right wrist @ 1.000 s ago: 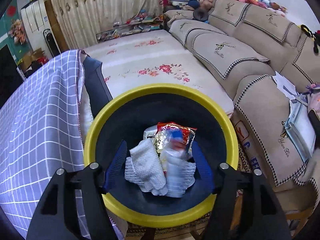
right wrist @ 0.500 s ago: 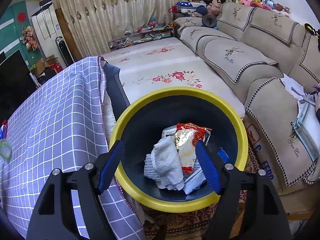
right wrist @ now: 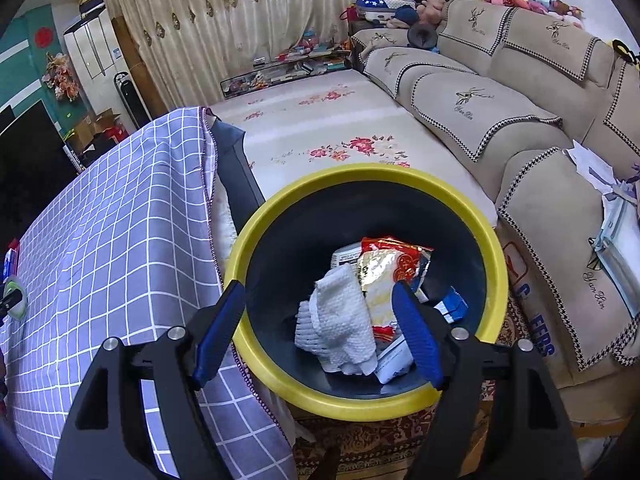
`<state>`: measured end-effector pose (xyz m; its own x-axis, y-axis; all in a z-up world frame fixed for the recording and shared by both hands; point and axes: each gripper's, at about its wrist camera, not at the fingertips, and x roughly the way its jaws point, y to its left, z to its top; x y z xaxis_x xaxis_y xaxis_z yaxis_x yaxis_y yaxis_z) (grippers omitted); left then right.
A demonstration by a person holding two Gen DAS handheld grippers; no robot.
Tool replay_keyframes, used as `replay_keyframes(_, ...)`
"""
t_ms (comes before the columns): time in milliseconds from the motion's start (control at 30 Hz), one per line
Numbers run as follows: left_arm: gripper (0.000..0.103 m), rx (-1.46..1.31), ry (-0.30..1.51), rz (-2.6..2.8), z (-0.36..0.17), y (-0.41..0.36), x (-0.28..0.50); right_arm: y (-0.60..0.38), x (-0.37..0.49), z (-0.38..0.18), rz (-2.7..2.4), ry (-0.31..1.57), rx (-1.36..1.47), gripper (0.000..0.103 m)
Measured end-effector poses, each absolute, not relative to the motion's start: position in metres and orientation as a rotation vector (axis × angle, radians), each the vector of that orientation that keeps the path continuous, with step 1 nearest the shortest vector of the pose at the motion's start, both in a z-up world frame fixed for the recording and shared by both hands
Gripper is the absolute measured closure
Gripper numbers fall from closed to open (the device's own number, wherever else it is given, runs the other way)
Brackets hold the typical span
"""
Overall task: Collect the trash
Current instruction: 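Grasp the green-lidded plastic jar with the left gripper, then carry the green-lidded jar with the left gripper into the bin and release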
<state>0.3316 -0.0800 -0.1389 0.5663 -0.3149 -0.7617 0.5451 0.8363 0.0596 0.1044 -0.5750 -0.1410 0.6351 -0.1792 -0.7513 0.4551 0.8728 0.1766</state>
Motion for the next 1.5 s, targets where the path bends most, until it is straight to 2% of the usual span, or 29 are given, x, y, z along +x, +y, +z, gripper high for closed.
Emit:
replay_keyframes(333, 0.024, 0.292, 0.796, -0.534, -0.129, -0.098, 0.311, -0.57, 0.105, -0.137, -0.346, 0.795, 0.366, 0.031)
replay_keyframes(700, 0.024, 0.338, 0.742, -0.742, -0.099, -0.191, 0.26, -0.581, 0.078, -0.114, -0.354, 0.73, 0.356, 0.031)
replay_keyframes(1133, 0.024, 0.508, 0.718, -1.08, -0.096, -0.408, 0.21, -0.646, 0.001, -0.104, -0.512, 0.655, 0.374, 0.03)
replay_keyframes(1333, 0.024, 0.581, 0.785, -1.137, -0.119, -0.505, 0.212, -0.665, -0.02, -0.105, -0.532, 0.64, 0.393, 0.03)
replay_keyframes(1500, 0.024, 0.606, 0.864, -1.138, -0.146, -0.556, 0.223, -0.675, -0.028, -0.106, -0.537, 0.634, 0.397, 0.029)
